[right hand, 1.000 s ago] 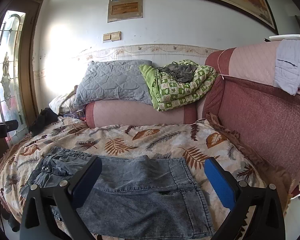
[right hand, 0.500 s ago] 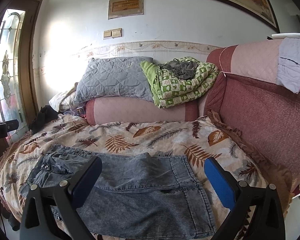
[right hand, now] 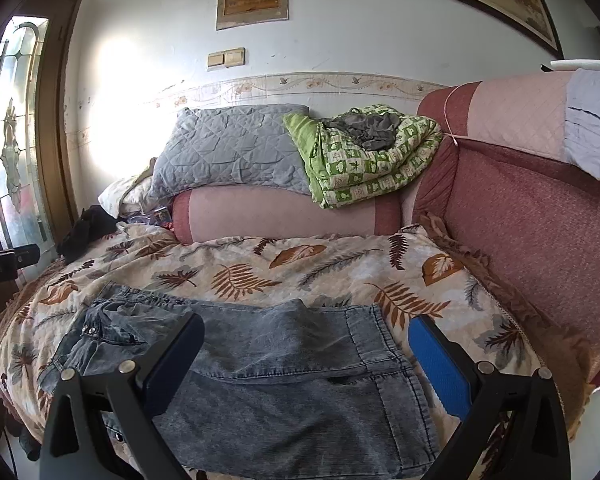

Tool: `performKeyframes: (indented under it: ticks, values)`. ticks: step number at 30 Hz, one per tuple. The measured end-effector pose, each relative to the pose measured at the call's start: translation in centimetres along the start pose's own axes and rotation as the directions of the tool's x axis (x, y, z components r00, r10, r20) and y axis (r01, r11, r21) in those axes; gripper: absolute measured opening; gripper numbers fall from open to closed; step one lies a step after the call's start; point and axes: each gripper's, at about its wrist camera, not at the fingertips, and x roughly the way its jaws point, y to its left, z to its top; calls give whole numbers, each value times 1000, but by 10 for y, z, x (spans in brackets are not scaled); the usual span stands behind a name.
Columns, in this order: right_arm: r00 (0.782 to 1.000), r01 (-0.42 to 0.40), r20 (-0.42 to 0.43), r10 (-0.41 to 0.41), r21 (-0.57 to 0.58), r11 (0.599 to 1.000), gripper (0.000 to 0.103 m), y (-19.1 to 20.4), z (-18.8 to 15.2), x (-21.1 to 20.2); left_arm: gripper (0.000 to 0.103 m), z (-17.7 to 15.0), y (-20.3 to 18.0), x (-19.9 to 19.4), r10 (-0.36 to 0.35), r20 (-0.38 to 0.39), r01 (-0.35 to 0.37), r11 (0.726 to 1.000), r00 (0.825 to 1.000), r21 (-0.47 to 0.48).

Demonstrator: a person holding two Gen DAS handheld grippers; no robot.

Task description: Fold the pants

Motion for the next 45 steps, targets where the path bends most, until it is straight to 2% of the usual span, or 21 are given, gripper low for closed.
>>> performKeyframes:
  ticks: [17, 19, 23, 25, 27, 29, 33, 35, 37, 41, 45]
  values:
    - [1000, -4, 7, 4, 1, 1000, 103, 2, 4, -9, 103, 1, 8, -8, -1, 13, 1, 1000, 1000, -7]
    - [1000, -11, -15, 11, 10, 1000, 103, 0, 7, -2, 103, 2, 13, 2, -15, -15, 15, 1000, 1000, 2]
    - [992, -26, -123, 30, 35, 999, 103, -21, 17, 46, 103, 5, 34, 59, -45, -162, 46, 999, 986, 4]
    - [976, -39, -209, 55, 79, 996, 103, -42, 22, 83, 103, 3, 48, 97, 3, -229, 0, 1000, 973, 17]
    - [953, -59, -287, 96, 136, 989, 103, -65, 25, 122, 103, 1, 65, 137, 61, -293, -56, 998, 954, 25]
    - [928, -42, -357, 104, 178, 983, 103, -87, 26, 162, 103, 0, 85, 173, 98, -348, -97, 995, 932, 22]
    - [886, -44, -434, 164, 273, 961, 103, -116, 24, 227, 103, 3, 113, 233, 133, -422, -141, 990, 897, 12]
    - [869, -13, -472, 151, 283, 959, 100, -125, 21, 258, 103, 7, 121, 256, 132, -443, -143, 990, 887, 9]
    - [851, 8, -503, 150, 297, 955, 93, -133, 17, 286, 103, 10, 126, 277, 133, -463, -146, 989, 876, 9]
    - [820, 58, -557, 131, 309, 949, 87, -144, 4, 333, 103, 18, 134, 315, 84, -507, -105, 994, 858, -11]
    - [789, 84, -601, 130, 316, 945, 68, -145, -13, 367, 103, 28, 144, 343, 60, -531, -100, 994, 845, -47]
